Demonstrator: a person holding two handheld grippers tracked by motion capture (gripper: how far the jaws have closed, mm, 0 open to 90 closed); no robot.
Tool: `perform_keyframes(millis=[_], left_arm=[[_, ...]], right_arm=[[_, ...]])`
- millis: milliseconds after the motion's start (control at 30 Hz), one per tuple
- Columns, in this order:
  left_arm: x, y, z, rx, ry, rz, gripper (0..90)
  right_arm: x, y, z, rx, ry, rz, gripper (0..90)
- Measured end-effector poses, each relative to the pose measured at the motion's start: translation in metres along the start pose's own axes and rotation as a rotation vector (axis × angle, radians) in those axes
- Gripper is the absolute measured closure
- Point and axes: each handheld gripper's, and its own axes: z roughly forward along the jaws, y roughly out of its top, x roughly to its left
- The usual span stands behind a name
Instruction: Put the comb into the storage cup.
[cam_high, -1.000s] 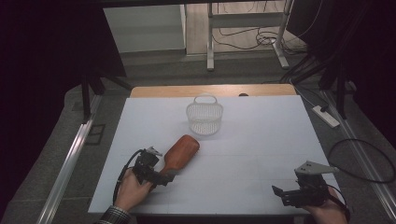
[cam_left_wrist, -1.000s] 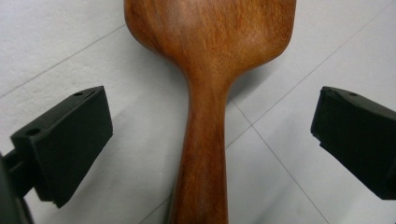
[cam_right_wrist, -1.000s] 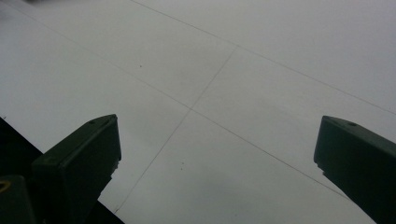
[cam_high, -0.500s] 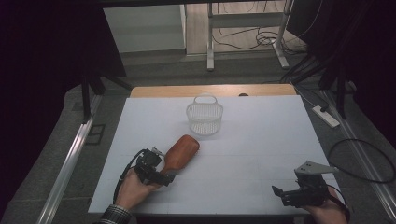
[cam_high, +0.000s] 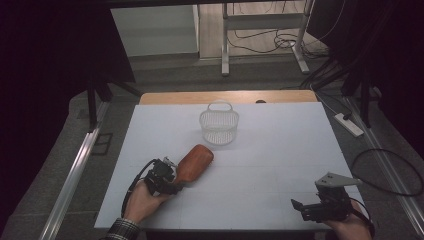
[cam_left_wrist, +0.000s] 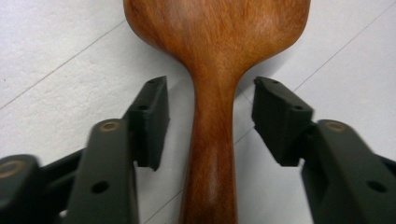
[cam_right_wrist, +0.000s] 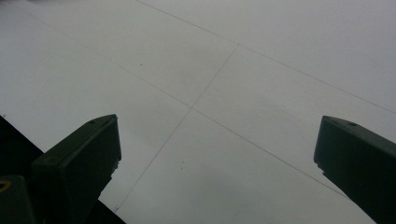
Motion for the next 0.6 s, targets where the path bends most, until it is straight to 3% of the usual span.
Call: perform_keyframes(millis=[267, 367, 467, 600], left_arm=[[0.0042, 0.0, 0.0037, 0.012, -0.027, -0.023, 62.9], [0.0065, -0.0002, 0.004, 0.004, -0.056, -0.033, 66.8], [0.0046, 0.0004, 0.0035, 0.011, -0.048, -0.012, 69.4], [0.0027, 0.0022, 0.0023, 0.014, -0.046, -0.019, 71.3]], right_arm=[[0.0002, 0.0001, 0.0, 0.002, 0.001, -0.004, 0.7], [0.0002, 0.0001, 0.0002, 0.002, 0.002, -0.004, 0.7], [0.0003, 0.0001, 0.0002, 0.001, 0.001, -0.004, 0.7], [0.0004, 0.0001, 0.0002, 0.001, 0.001, -0.005, 0.7]])
